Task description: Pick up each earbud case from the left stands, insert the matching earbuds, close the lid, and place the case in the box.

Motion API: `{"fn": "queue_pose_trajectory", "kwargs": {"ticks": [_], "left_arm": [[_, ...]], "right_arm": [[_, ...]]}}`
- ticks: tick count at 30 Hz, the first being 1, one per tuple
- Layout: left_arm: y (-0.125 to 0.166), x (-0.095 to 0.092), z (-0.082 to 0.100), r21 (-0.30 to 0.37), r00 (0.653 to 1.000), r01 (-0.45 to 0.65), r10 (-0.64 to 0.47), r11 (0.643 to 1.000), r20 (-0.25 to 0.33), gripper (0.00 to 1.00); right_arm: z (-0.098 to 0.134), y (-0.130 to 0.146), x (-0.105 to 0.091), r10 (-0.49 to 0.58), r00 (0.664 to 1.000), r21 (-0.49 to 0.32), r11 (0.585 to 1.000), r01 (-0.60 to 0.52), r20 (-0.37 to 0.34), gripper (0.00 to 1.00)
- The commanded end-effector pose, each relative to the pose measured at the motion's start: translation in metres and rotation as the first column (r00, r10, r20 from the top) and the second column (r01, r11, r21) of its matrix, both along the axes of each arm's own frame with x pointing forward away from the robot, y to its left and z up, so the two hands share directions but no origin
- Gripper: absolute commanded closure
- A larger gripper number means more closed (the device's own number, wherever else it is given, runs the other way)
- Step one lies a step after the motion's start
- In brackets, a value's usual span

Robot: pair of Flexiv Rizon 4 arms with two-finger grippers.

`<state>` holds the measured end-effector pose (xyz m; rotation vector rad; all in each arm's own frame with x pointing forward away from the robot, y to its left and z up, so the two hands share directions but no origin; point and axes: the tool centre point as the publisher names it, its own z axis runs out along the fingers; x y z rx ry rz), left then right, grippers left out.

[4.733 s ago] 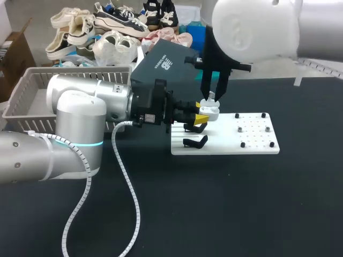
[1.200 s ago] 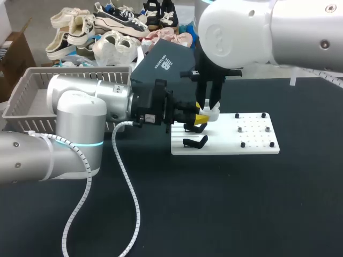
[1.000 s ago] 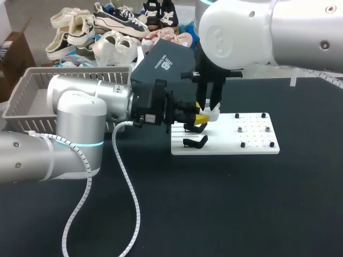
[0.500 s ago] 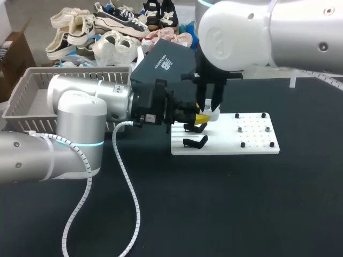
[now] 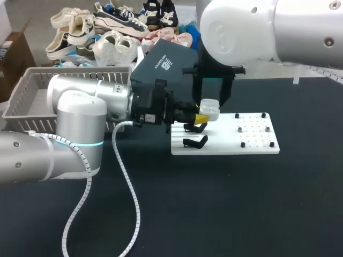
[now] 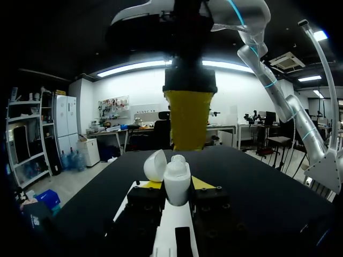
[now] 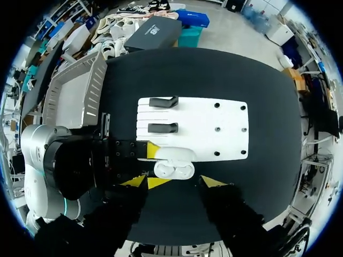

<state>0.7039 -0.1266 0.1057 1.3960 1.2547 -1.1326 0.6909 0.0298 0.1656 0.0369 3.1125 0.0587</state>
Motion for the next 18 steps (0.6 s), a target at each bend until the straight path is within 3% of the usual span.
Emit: {"fn": "queue_pose_trajectory", "kwargs": {"ticks": [1, 11, 18], "left_arm": [[0.000, 0.001, 0.000, -0.001, 1.000, 0.003, -0.003, 1.000, 0.000, 1.00], [0.000, 0.001, 0.000, -0.001, 1.000, 0.003, -0.003, 1.000, 0.000, 1.00], [0.000, 0.001, 0.000, -0.001, 1.000, 0.003, -0.003, 1.000, 0.000, 1.00]], "right_arm": [[-0.001, -0.013, 0.003, -0.083, 0.997, -0.003, 0.997, 0.083, 0.009, 0.00], [0.006, -0.031, 0.026, -0.222, 0.975, 0.014, 0.975, 0.222, 0.011, 0.00], [-0.007, -0.039, 0.043, -0.270, 0.963, 0.000, 0.963, 0.270, -0.009, 0.00]]}}
